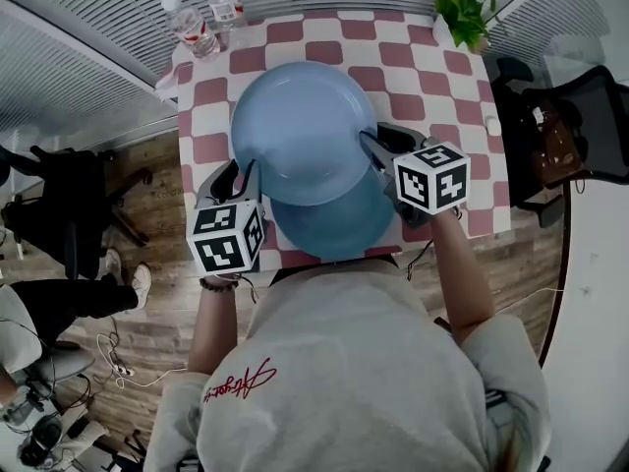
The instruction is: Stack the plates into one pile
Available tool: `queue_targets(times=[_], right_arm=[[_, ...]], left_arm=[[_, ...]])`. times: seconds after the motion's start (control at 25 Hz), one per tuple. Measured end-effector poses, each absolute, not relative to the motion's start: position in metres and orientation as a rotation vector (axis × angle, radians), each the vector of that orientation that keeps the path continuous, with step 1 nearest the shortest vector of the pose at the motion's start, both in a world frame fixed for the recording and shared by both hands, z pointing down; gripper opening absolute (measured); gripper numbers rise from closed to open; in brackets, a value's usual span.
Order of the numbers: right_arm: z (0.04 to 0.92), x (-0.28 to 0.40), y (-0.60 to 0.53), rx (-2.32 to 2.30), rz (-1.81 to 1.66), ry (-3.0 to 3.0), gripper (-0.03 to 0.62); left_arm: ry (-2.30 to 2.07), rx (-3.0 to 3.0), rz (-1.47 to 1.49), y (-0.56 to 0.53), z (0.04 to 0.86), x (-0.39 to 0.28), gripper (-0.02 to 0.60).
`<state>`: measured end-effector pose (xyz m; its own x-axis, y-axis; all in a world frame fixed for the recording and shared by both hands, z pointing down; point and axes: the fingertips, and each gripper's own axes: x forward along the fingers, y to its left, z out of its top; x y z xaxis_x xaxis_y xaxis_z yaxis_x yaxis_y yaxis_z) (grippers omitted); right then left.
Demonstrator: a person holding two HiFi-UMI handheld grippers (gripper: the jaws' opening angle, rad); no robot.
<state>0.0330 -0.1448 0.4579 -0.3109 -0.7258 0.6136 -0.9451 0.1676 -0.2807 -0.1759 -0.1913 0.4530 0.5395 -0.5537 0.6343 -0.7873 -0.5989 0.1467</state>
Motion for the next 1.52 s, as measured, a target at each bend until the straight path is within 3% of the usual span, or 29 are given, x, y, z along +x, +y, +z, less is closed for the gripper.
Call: queue_targets(times=[0.52,1.52], right_arm=[[0.471,0.039,-0.102,1.681,0.976,-2.031,0.110],[0.492,0.042,-0.043,1.462,0.969,-2.086,0.110]], left_arm=[[-0.984,2.406,0.820,-0.167,0.464,-0.165,0.123],[-1.159,2.252,0.866,-0.082,0.482,-0.168,0.123]])
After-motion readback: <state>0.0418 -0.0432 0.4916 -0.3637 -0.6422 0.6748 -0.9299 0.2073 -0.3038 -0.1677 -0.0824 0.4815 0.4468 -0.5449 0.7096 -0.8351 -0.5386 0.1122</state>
